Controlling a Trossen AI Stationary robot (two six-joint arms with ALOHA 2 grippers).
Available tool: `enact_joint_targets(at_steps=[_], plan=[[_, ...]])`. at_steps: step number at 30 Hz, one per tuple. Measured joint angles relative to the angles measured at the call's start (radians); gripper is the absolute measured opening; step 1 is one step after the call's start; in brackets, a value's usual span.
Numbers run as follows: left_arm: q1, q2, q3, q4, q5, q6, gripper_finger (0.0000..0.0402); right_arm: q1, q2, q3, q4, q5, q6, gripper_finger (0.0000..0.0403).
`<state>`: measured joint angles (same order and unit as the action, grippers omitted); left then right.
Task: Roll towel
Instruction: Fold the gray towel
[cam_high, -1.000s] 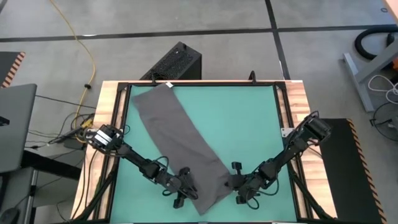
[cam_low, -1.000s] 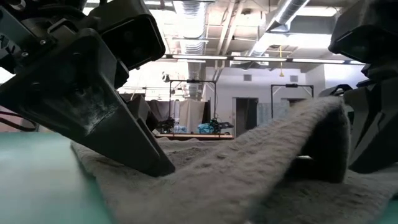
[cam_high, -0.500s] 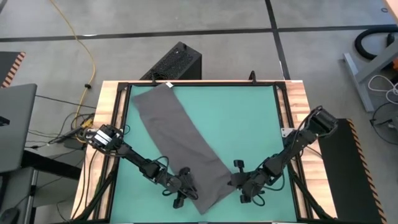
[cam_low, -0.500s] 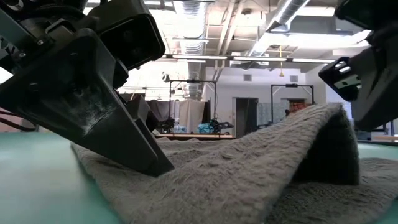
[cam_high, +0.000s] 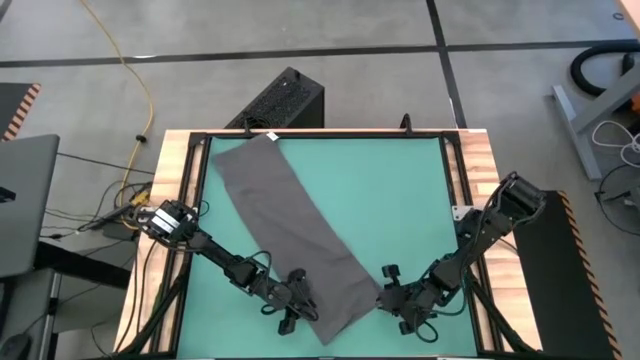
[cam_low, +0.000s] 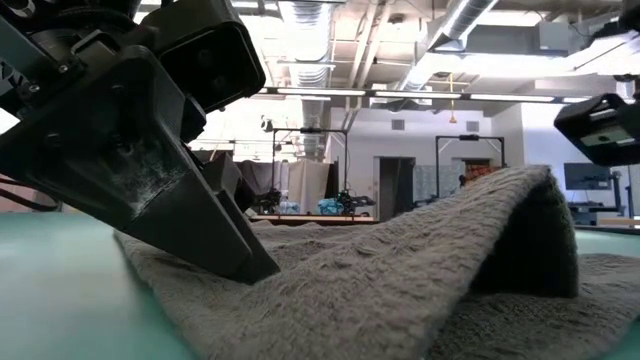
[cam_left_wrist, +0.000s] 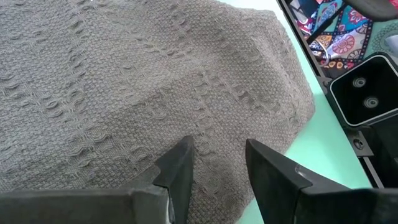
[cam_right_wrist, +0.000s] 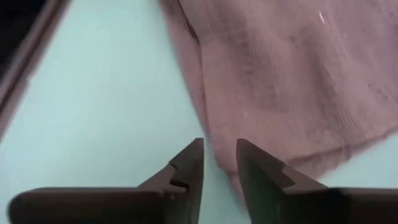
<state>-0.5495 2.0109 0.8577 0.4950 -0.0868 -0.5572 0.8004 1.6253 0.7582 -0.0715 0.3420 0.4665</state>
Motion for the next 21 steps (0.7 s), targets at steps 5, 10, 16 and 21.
enact_joint_targets(at_steps=[5, 10, 16, 21], plan=[[0.000, 0.000, 0.000, 0.000, 0.000, 0.003, 0.0137, 0.003, 0.000, 0.000, -0.017, 0.001, 0.001, 0.0160], [0.000, 0.000, 0.000, 0.000, 0.000, 0.003, 0.0137, -0.003, 0.000, 0.000, -0.018, 0.001, 0.003, 0.0175], [0.000, 0.000, -0.001, 0.001, 0.000, 0.003, 0.0137, -0.007, 0.051, 0.000, 0.008, -0.002, -0.018, 0.0170], [0.000, 0.000, -0.001, 0.001, 0.001, 0.003, 0.0137, -0.010, 0.088, 0.005, 0.021, -0.011, -0.023, 0.0151]])
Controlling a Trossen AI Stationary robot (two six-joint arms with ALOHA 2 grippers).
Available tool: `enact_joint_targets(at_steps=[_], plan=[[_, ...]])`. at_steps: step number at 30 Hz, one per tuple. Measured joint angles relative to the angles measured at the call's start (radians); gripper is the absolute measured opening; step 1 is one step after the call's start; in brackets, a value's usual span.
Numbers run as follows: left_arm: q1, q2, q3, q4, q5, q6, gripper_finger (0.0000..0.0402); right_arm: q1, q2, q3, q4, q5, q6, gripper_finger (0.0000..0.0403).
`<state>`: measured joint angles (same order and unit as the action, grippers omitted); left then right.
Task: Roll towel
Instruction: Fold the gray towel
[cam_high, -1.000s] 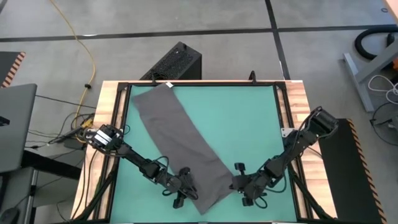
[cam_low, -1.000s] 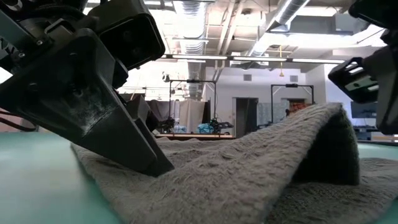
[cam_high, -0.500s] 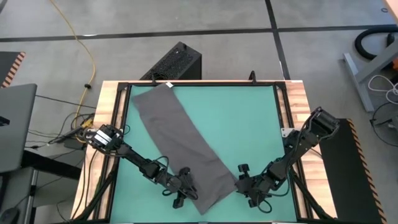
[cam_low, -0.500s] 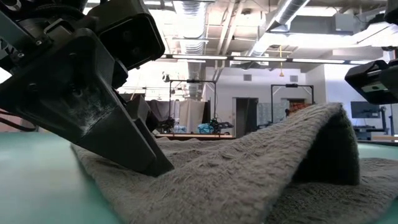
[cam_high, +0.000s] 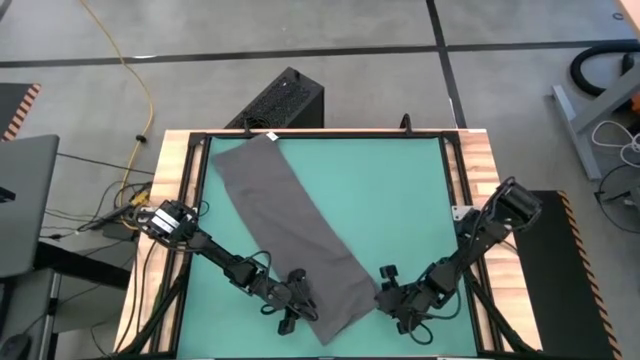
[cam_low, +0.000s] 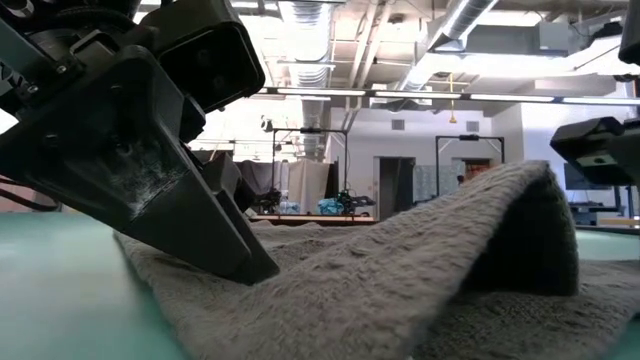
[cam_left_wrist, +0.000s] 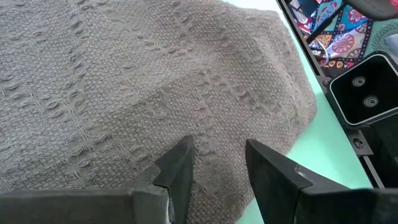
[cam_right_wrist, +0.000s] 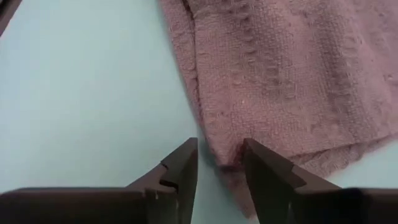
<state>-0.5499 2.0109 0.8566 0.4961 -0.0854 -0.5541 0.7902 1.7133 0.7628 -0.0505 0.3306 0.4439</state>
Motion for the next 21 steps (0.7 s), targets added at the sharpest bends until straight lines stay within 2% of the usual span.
enact_joint_targets(at_steps=[8, 21], plan=[[0.000, 0.000, 0.000, 0.000, 0.001, 0.000, 0.0137, 0.000, -0.002, 0.027, -0.021, -0.013, 0.000, 0.0103], [0.000, 0.000, 0.000, 0.000, 0.001, 0.000, 0.0137, -0.008, 0.000, 0.067, -0.071, -0.032, 0.056, 0.0099]])
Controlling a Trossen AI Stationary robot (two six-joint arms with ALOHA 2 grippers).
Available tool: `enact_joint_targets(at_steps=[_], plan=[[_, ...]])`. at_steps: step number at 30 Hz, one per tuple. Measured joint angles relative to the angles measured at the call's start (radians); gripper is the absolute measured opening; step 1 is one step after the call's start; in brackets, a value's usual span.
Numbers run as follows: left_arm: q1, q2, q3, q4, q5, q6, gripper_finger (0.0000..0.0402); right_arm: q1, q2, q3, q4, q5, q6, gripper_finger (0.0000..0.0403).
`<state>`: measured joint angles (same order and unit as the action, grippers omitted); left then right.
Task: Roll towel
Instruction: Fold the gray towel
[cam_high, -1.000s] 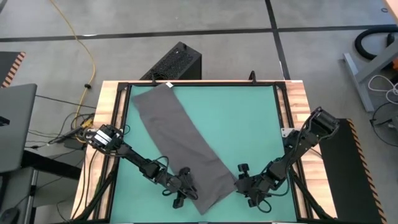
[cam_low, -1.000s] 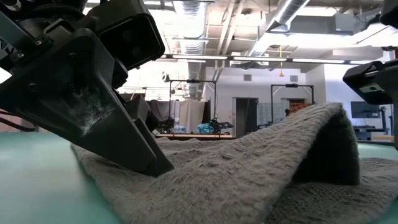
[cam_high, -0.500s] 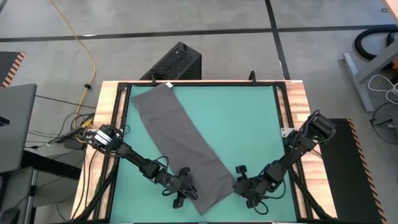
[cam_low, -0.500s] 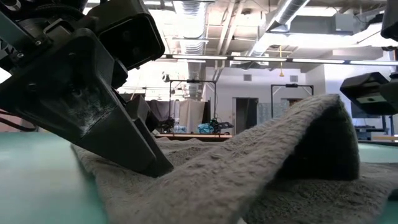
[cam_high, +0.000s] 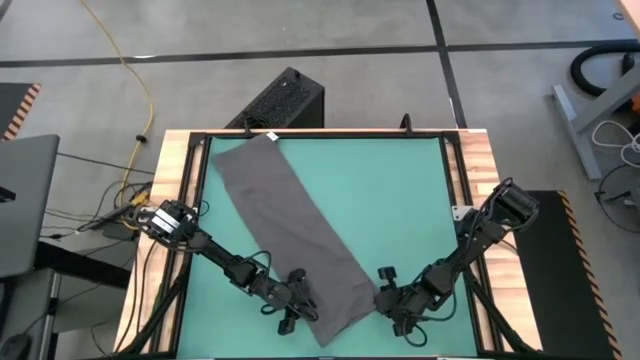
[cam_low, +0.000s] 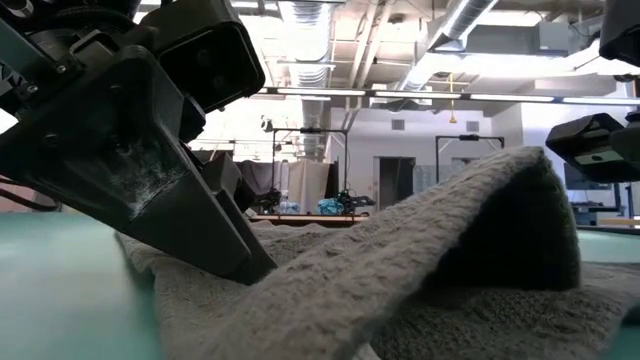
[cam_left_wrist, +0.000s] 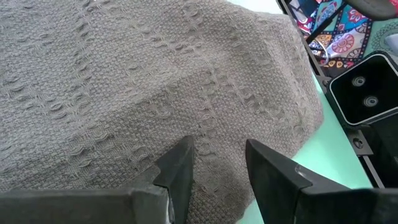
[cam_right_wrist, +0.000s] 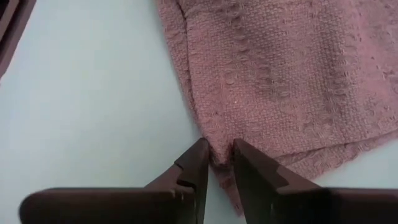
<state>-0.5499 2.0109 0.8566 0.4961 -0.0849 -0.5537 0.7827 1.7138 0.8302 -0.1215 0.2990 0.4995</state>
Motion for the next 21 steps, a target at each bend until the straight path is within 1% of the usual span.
enact_joint_targets(at_steps=[7, 17, 21], plan=[[0.000, 0.000, 0.000, 0.000, 0.000, 0.000, 0.0137, 0.000, 0.000, 0.029, -0.061, -0.036, -0.002, 0.0099], [0.000, 0.000, 0.000, 0.000, 0.000, 0.000, 0.0137, -0.006, 0.000, 0.062, -0.141, -0.040, -0.011, 0.0099], [0.000, 0.000, 0.000, 0.000, 0.000, 0.000, 0.0137, -0.017, 0.000, 0.063, -0.166, -0.036, -0.011, 0.0091]])
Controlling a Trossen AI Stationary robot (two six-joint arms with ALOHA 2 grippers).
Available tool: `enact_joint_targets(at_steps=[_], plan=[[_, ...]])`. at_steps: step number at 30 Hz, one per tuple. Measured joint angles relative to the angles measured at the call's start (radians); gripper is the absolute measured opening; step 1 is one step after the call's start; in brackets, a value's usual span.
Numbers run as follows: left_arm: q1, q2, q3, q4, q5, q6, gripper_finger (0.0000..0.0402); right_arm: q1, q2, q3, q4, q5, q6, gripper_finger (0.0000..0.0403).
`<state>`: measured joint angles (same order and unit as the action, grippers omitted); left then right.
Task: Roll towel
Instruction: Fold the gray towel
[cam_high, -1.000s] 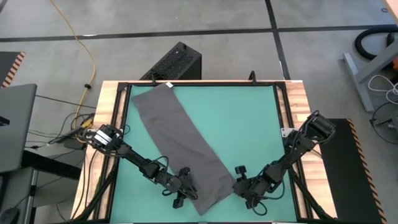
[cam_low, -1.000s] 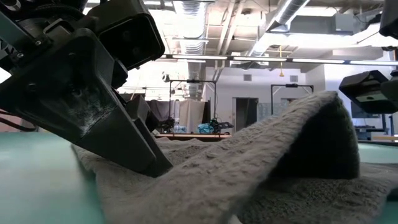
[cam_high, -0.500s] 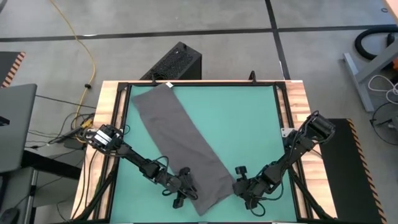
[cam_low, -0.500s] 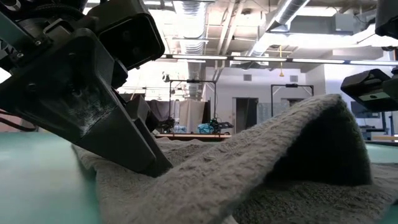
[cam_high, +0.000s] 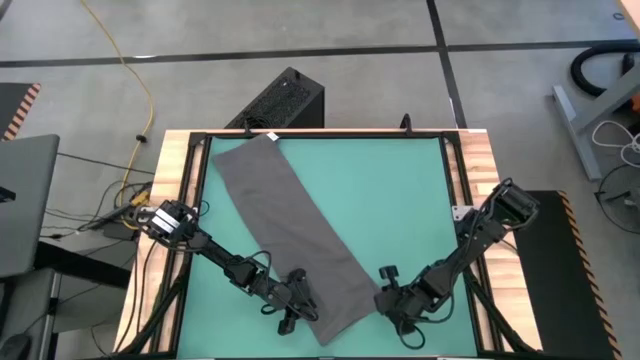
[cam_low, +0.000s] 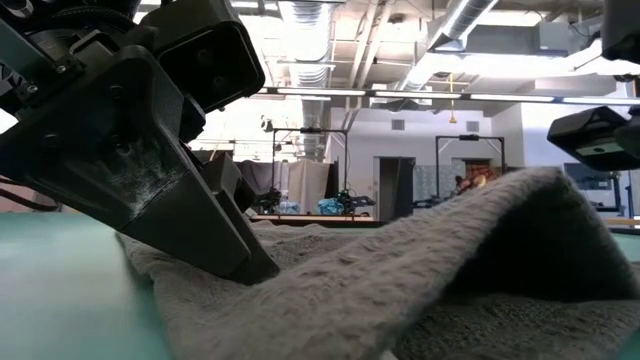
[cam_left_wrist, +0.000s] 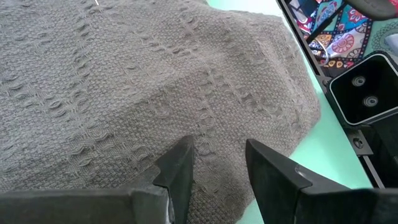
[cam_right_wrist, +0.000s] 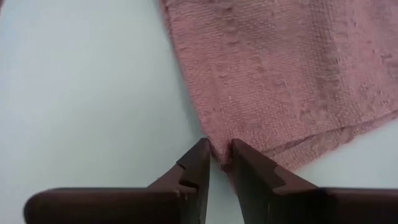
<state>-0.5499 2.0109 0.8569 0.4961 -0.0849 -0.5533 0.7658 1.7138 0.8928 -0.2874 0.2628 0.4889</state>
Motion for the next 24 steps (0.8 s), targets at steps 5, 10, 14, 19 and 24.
enact_joint_targets(at_steps=[5, 10, 14, 19, 24], plan=[[0.000, 0.000, 0.000, 0.000, 0.000, 0.000, 0.0137, -0.016, 0.000, 0.000, -0.007, 0.001, 0.000, 0.0056], [0.000, 0.000, 0.000, 0.000, 0.000, 0.000, 0.0137, -0.016, -0.002, 0.002, -0.039, 0.001, 0.000, 0.0026], [0.000, 0.000, 0.000, 0.000, 0.000, 0.000, 0.0137, -0.008, -0.003, 0.006, -0.052, 0.001, 0.000, 0.0024], [0.000, 0.000, 0.000, 0.000, 0.000, 0.000, 0.0137, 0.000, -0.002, 0.069, -0.183, 0.001, 0.000, 0.0033], [0.000, 0.000, 0.000, 0.000, 0.000, 0.000, 0.0137, 0.000, -0.002, 0.098, -0.235, 0.003, 0.000, 0.0035]])
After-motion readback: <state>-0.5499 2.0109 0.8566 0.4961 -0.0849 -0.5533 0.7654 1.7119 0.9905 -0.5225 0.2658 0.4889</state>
